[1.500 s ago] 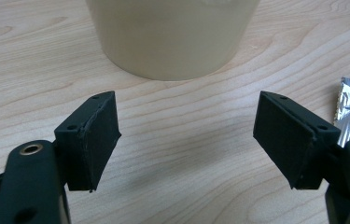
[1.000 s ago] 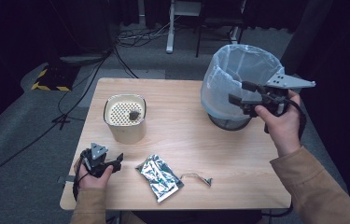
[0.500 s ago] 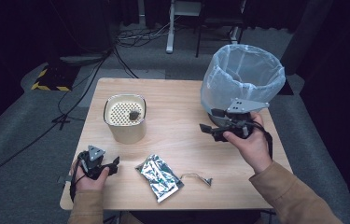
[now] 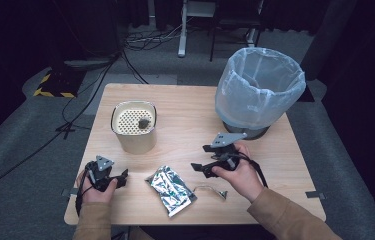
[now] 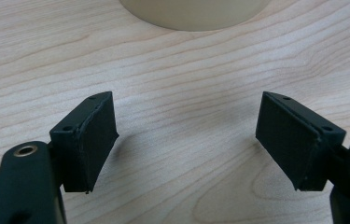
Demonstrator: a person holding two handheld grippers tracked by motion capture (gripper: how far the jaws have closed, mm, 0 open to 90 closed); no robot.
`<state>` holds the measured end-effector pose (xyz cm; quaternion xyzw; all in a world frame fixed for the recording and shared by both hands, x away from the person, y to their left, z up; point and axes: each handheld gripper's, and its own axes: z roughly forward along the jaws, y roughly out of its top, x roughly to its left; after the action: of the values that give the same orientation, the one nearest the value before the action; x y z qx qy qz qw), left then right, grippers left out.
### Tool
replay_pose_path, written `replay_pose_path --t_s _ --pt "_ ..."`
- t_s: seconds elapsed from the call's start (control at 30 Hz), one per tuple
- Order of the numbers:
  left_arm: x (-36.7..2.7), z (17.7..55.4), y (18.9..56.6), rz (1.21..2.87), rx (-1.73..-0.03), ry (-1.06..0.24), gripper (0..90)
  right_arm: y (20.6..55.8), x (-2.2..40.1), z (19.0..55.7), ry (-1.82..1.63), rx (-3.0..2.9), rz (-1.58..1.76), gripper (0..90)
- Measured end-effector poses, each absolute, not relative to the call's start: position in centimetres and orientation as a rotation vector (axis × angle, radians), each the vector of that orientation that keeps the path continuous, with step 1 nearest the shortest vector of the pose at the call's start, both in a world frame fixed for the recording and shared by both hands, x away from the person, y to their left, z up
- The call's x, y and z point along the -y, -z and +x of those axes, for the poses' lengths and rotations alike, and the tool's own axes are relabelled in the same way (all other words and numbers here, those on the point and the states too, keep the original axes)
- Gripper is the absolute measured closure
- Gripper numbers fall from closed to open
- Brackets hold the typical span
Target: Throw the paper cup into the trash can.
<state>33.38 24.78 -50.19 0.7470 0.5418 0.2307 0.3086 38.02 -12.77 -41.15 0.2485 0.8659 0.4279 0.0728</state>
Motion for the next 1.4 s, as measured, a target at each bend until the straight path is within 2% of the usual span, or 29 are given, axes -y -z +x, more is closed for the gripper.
replay_pose_path --t_s 0.43,0.67,0.8,0.83,0.9,0.97,1.0,1.27,1.4 --pt "-24.9 33.6 50.3 1.962 -1.471 -0.558 20.4 46.8 7.5 35.8 -1.154 -2.771 0.670 16.8" --pt "-24.9 33.6 50.3 1.961 -1.471 -0.557 20.3 48.5 6.5 35.4 -1.071 -2.792 0.671 16.1" --pt "-24.9 33.6 50.3 1.962 -1.470 -0.557 20.3 49.3 6.4 35.4 -1.062 -2.784 0.654 19.5" --pt "-24.9 33.6 50.3 1.962 -1.470 -0.557 20.3 49.3 6.4 35.4 -1.052 -2.773 0.660 25.0" --pt "-24.9 33.6 50.3 1.962 -1.470 -0.557 20.3 49.1 6.5 35.3 -1.066 -2.767 0.647 43.0" --pt "-24.9 33.6 50.3 1.962 -1.470 -0.557 20.3 49.0 6.6 35.3 -1.039 -2.760 0.632 51.1" --pt "-24.9 33.6 50.3 1.962 -1.470 -0.557 20.3 49.0 6.7 35.3 -1.054 -2.760 0.625 59.5" --pt "-24.9 33.6 50.3 1.962 -1.470 -0.557 20.3 48.8 7.0 35.5 -1.040 -2.794 0.576 86.5" --pt "-24.9 33.6 50.3 1.961 -1.470 -0.557 20.3 49.0 7.0 35.5 -1.071 -2.803 0.570 90.0"
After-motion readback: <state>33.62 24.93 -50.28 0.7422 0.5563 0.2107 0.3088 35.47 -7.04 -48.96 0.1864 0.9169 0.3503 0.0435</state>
